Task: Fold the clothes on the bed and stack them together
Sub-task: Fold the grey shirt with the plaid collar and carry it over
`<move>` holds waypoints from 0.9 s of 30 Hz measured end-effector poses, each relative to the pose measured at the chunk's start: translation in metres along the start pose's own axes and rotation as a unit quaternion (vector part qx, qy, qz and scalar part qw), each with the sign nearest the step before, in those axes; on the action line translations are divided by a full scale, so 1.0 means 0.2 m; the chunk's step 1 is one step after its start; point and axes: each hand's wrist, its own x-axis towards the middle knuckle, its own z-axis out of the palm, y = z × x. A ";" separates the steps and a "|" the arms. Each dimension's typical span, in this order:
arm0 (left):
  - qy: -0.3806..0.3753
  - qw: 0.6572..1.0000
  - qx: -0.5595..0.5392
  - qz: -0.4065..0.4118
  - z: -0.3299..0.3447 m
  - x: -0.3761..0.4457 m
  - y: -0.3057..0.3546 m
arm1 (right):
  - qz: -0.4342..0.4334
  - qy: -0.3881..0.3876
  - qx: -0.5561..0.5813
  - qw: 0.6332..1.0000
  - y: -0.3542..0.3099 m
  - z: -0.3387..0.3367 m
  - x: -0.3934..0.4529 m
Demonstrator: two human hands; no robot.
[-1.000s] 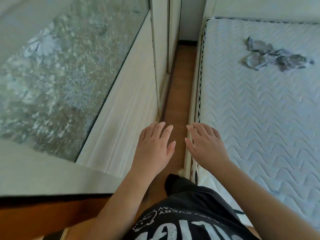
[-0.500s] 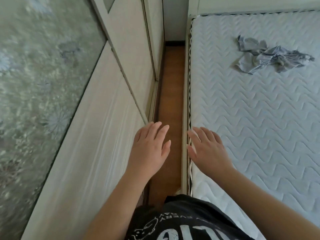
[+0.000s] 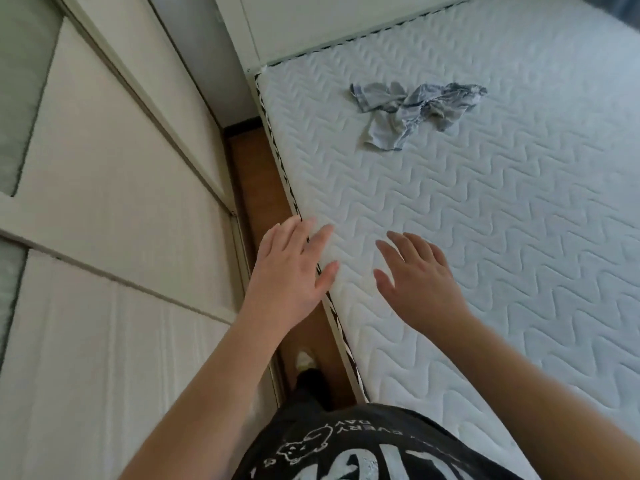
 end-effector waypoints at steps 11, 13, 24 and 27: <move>-0.023 0.986 -0.032 0.162 0.17 0.99 -0.26 | 0.167 0.007 0.006 0.986 0.05 0.00 0.61; -0.028 0.980 -0.037 0.193 0.16 1.15 -0.31 | 0.192 0.008 0.001 0.981 0.02 -0.02 0.71; -0.056 0.957 -0.048 0.281 0.11 1.63 -0.43 | 0.279 0.025 0.017 0.960 -0.04 -0.16 1.04; -0.064 0.955 -0.043 0.285 0.13 1.66 -0.44 | 0.281 0.033 0.014 0.959 -0.02 -0.16 1.08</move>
